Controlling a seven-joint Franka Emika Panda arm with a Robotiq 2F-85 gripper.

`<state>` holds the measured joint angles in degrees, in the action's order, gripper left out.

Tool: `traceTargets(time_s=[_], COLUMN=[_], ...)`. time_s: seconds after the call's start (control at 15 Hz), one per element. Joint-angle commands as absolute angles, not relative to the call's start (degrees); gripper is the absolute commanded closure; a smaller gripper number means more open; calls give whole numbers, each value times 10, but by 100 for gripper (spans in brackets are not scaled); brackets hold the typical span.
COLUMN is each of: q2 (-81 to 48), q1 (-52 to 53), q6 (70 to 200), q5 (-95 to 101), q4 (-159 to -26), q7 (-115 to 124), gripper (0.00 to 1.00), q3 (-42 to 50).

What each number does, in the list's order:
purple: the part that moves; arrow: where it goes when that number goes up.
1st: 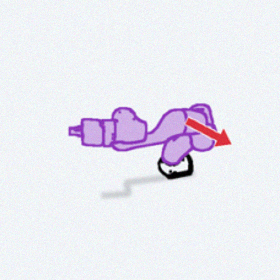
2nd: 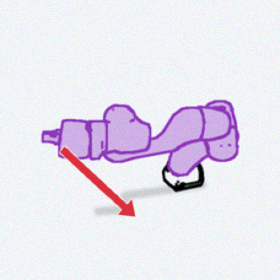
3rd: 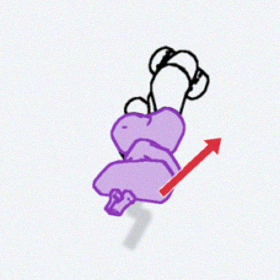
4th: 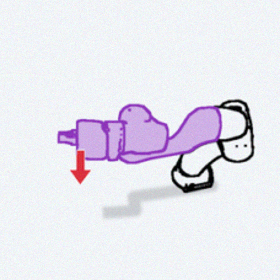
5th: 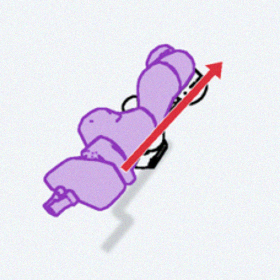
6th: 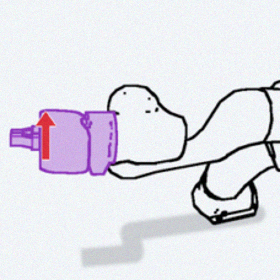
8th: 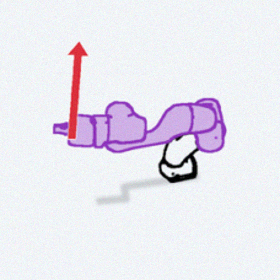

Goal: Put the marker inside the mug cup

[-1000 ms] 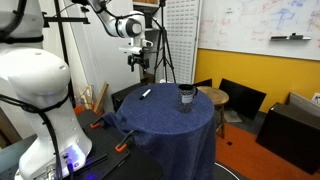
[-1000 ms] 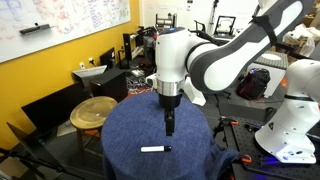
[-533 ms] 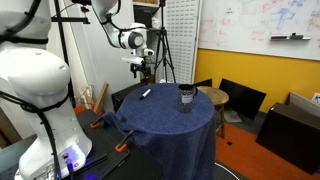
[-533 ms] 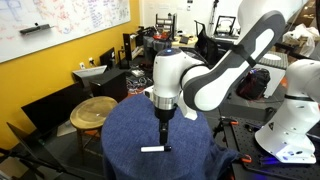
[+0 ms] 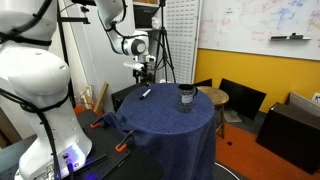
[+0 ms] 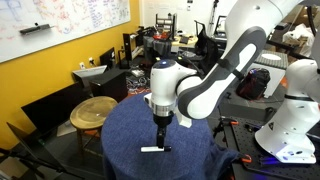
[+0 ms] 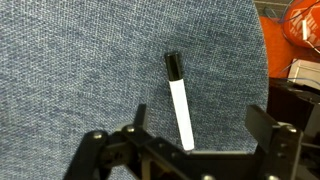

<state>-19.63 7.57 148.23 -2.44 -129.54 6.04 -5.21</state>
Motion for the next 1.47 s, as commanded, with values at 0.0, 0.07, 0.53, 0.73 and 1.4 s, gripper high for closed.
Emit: traceTargets(time_s=[0.0,0.07,0.53,0.73,1.4], q2=[-232,-241,-278,-287,-321], q1=[76,71,70,70,56], q6=[1496,1509,1531,1525,1520], q5=[-19,-23,-16,-9,5], q4=[-1260,-1254,-1234,-1229,-1201], q7=[63,48,19,4,-55], gripper=[0,0,0,0,0], q3=[-47,-51,-52,-52,-55])
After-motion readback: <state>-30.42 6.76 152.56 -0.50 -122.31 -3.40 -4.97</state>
